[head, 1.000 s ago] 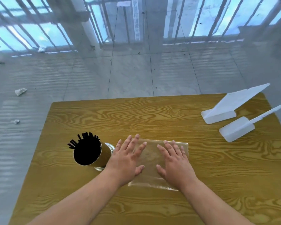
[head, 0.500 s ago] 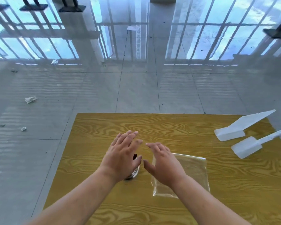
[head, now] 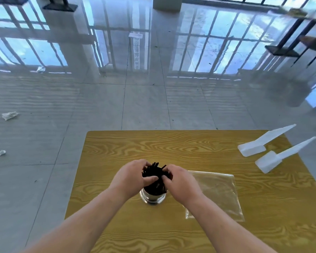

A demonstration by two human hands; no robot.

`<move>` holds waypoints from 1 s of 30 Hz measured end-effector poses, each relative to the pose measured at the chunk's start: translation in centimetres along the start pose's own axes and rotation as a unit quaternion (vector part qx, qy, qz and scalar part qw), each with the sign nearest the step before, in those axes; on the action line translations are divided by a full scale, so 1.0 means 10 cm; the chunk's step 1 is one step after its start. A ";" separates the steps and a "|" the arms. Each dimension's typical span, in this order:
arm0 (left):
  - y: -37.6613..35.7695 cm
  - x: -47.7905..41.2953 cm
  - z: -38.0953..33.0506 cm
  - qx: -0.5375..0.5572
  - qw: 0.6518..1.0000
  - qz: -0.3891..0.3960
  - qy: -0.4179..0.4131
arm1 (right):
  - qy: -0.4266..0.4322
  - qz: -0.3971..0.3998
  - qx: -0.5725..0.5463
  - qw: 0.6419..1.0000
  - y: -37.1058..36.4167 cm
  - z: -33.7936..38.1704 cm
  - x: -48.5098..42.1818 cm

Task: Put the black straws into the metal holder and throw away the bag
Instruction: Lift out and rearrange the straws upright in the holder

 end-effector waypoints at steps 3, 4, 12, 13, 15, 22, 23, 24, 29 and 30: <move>0.07 -0.04 -0.08 0.005 1.000 -0.015 -0.025 | -0.003 -0.021 -0.007 1.000 0.05 0.02 0.06; 0.08 -0.05 -0.10 -0.001 0.999 -0.015 -0.033 | -0.004 -0.024 -0.015 1.000 0.07 0.02 0.08; 0.20 -0.15 -0.29 -0.052 0.995 -0.046 -0.070 | 0.002 -0.033 -0.033 0.999 0.20 -0.08 0.16; 0.24 -0.16 -0.33 -0.059 0.994 -0.051 -0.074 | 0.005 -0.033 -0.033 0.999 0.22 -0.09 0.14; 0.34 -0.18 -0.39 -0.067 0.993 -0.065 -0.078 | 0.012 -0.034 -0.041 0.999 0.28 -0.09 0.12; 0.78 -0.23 -0.69 -0.087 0.992 -0.067 -0.069 | 0.049 -0.039 -0.053 0.997 0.50 -0.02 0.00; 0.85 -0.24 -0.72 -0.093 0.991 -0.067 -0.072 | 0.053 -0.041 -0.053 0.996 0.51 0.00 -0.01; 0.93 -0.24 -0.76 -0.098 0.990 -0.069 -0.074 | 0.057 -0.044 -0.055 0.996 0.54 0.03 -0.02; 1.53 -0.23 -0.96 -0.078 0.989 -0.112 -0.061 | 0.091 -0.054 -0.073 0.992 0.74 0.20 -0.09; 1.67 -0.21 -0.98 -0.071 0.987 -0.128 -0.061 | 0.096 -0.059 -0.074 0.991 0.78 0.23 -0.10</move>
Point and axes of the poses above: each hand's wrist, its own x-axis away from the middle knuckle, its own y-axis out of the back of the hand, z = x × y, the point moved 9 cm from there along -x, towards the middle knuckle, and after that the axes turned 7 degrees about -y, right-handed, at the moved point
